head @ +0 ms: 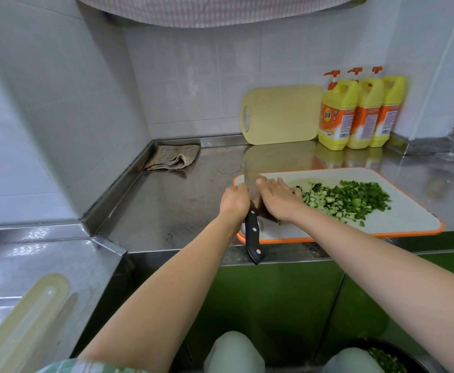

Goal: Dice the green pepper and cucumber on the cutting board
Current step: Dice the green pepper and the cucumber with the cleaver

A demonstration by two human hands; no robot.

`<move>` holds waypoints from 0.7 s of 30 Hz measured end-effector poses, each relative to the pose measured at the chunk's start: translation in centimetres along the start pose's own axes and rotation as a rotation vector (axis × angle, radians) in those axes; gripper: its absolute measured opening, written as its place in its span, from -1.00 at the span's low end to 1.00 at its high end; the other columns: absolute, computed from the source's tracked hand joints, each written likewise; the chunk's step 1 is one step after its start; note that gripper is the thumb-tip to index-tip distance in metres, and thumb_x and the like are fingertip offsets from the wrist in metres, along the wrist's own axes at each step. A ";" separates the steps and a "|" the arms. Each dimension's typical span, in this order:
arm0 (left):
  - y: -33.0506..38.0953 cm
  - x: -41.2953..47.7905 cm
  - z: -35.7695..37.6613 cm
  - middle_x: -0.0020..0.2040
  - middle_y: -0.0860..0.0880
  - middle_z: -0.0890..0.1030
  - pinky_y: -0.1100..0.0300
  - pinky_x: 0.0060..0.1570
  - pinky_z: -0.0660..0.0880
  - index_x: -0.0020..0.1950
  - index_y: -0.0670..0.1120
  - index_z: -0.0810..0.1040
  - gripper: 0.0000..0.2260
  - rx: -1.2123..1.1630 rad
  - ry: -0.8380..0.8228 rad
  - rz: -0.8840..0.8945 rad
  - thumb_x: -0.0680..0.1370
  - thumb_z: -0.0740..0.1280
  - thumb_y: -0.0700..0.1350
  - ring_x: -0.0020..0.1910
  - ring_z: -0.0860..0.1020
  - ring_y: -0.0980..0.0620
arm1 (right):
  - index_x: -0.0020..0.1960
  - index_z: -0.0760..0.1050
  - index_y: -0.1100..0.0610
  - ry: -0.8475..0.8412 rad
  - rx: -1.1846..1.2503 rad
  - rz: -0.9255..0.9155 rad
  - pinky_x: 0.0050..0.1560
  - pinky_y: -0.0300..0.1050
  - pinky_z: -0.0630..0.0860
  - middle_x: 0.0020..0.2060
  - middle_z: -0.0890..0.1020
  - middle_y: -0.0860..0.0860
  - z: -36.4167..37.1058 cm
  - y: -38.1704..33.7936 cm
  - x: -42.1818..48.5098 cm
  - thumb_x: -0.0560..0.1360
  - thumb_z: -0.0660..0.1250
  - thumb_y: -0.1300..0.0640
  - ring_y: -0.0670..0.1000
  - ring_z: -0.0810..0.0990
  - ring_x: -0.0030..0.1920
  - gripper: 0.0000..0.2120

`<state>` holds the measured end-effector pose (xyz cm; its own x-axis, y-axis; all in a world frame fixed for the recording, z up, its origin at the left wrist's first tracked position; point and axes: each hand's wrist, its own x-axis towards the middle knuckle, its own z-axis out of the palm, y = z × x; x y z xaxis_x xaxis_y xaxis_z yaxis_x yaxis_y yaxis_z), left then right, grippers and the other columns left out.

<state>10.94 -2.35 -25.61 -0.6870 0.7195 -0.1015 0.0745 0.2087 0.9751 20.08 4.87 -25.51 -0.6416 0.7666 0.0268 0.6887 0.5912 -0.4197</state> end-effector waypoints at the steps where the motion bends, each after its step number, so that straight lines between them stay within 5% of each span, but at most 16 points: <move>1: 0.2 -0.2 -0.1 -0.29 -0.16 0.48 -0.12 0.00 0.53 -0.24 -0.14 0.44 -0.75 -0.005 0.015 0.005 0.42 0.08 0.00 -0.24 0.44 -0.16 | 0.57 0.06 0.10 0.007 0.008 -0.004 0.48 0.14 -0.10 0.56 0.09 0.00 -0.1 0.0 0.0 0.64 -0.27 -0.16 -0.02 -0.06 0.56 -0.40; 5: 0.5 -0.2 -0.4 -0.36 -0.09 0.37 0.00 -0.17 0.37 -0.29 -0.11 0.38 -0.75 -0.039 0.079 0.012 0.54 0.08 -0.08 -0.27 0.36 -0.12 | 0.52 0.17 0.18 -0.010 -0.014 -0.009 0.48 0.13 0.00 0.53 0.18 0.07 -0.3 0.0 -0.3 0.64 -0.27 -0.15 0.01 0.02 0.55 -0.38; 9: 0.7 -0.1 -0.7 -0.36 -0.06 0.32 0.10 -0.28 0.23 -0.30 -0.12 0.32 -0.74 -0.035 0.120 0.025 0.58 0.07 -0.14 -0.33 0.28 -0.05 | 0.59 -0.06 0.08 0.008 0.049 -0.081 0.51 0.07 -0.10 0.57 -0.05 -0.01 -0.7 0.4 -1.5 0.65 -0.27 -0.16 -0.04 -0.11 0.56 -0.41; 18: 0.6 0.2 0.0 -0.29 -0.09 0.44 0.14 -0.27 0.34 -0.15 -0.20 0.44 -0.75 -0.102 0.170 0.010 0.60 0.05 -0.15 -0.21 0.41 -0.11 | 0.59 -0.08 -0.03 -0.031 0.113 -0.201 0.49 0.05 -0.17 0.57 -0.09 -0.08 -1.6 1.3 -3.8 0.64 -0.25 -0.19 -0.07 -0.16 0.55 -0.44; 21: 0.8 0.0 0.5 -0.29 -0.09 0.43 0.14 -0.23 0.37 -0.21 -0.18 0.42 -0.71 -0.084 0.167 0.013 0.62 0.03 -0.15 -0.24 0.42 -0.07 | 0.58 -0.05 0.05 -0.009 0.086 -0.117 0.49 0.03 -0.15 0.57 -0.07 -0.03 -1.9 1.7 -4.4 0.64 -0.25 -0.18 -0.04 -0.14 0.56 -0.42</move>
<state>11.35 -1.89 -24.88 -0.7971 0.6007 -0.0619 0.0283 0.1396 0.9898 24.70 2.98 -24.64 -0.7188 0.6914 0.0724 0.5781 0.6523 -0.4902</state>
